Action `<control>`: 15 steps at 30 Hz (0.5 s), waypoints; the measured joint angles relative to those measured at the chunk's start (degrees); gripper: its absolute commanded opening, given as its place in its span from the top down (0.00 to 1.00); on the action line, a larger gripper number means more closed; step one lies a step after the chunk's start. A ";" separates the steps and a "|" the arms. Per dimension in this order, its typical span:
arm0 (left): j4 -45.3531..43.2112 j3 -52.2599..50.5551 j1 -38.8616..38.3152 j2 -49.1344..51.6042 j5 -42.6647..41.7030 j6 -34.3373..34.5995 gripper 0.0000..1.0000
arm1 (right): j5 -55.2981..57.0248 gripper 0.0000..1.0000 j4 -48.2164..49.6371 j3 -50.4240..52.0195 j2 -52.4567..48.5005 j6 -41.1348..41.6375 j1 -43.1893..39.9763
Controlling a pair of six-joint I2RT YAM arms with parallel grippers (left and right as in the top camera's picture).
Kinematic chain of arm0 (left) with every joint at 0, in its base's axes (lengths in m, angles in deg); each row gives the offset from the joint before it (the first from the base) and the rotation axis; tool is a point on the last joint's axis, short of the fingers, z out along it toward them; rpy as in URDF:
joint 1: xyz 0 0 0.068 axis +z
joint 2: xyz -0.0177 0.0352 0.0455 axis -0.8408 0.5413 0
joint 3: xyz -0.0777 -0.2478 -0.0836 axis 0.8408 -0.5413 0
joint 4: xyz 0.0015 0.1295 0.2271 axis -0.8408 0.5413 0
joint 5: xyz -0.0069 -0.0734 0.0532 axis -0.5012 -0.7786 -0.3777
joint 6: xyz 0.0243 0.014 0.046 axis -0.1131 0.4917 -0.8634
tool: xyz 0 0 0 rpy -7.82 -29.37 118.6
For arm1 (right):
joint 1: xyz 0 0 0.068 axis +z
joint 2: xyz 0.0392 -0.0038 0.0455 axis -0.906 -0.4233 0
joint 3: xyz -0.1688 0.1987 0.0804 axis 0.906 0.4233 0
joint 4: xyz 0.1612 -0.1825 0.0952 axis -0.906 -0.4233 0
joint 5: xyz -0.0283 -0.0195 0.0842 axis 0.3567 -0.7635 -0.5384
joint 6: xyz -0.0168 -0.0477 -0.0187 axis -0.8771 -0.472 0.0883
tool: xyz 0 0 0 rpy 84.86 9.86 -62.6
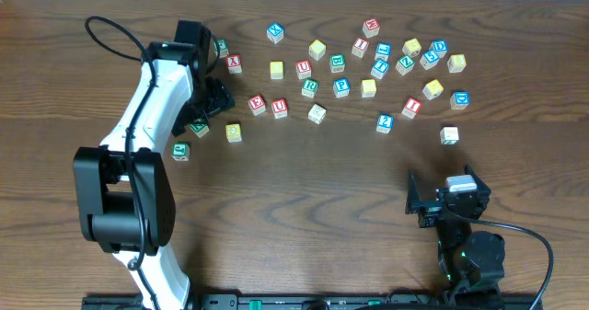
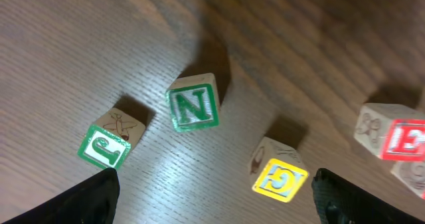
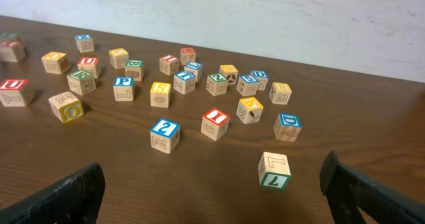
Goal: Spell out NEURIPS
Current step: 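Lower the left gripper around the green N block and close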
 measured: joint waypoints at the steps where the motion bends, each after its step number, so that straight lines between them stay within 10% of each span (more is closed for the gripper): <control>1: -0.39 -0.68 0.00 0.00 0.15 0.00 0.09 | 0.00 0.01 0.00 0.00 0.00 0.00 0.00; 15: -6.40 -6.47 0.00 0.00 0.92 0.15 0.11 | 0.00 0.01 0.00 0.00 0.00 0.00 0.00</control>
